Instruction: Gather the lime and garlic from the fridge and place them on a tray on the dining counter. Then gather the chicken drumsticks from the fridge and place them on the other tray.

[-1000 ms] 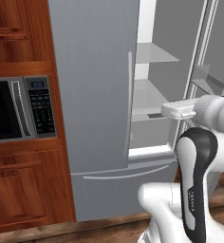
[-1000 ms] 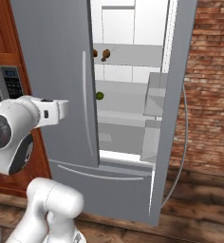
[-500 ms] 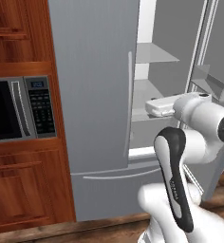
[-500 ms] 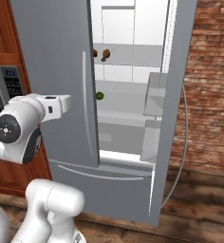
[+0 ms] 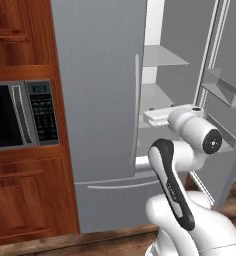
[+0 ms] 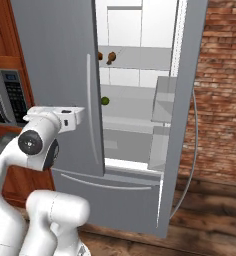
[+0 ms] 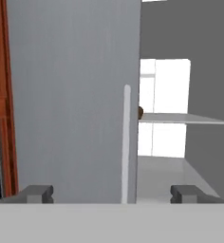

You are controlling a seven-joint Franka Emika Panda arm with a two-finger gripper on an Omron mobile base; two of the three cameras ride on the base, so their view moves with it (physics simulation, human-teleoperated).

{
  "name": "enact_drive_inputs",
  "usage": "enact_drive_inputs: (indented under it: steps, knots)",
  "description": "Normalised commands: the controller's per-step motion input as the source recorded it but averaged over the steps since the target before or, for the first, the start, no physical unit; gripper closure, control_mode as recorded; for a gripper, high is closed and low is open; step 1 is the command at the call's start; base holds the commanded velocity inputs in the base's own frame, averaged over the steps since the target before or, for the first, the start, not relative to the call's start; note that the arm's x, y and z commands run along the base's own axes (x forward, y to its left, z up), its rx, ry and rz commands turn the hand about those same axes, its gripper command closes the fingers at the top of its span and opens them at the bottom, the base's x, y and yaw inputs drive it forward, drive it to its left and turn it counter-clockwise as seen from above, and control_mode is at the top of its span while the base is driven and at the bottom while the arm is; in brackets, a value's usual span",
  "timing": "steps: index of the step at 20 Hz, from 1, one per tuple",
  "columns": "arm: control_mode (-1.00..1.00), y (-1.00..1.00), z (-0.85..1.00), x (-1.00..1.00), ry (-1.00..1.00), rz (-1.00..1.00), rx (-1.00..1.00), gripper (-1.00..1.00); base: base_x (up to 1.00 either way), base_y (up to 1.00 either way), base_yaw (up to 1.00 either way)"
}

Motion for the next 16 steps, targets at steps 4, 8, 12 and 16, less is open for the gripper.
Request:
enact_drive_inputs:
  steps: [4,8,12,16]
  knots:
    - [-1.00,0.10,-0.18,0.34,-0.08,-0.03,0.00,-1.00,0.00,0.00,0.00]
    - [-1.00,0.03,-0.03,0.41,-0.02,-0.03,0.00,-1.00,0.00,0.00,0.00]
    - [-1.00,-0.01,0.00,0.54,0.13,0.00,0.04,-1.00,0.00,0.00,0.00]
    - [-1.00,-0.03,0.00,0.55,0.18,0.00,0.03,-1.00,0.00,0.00,0.00]
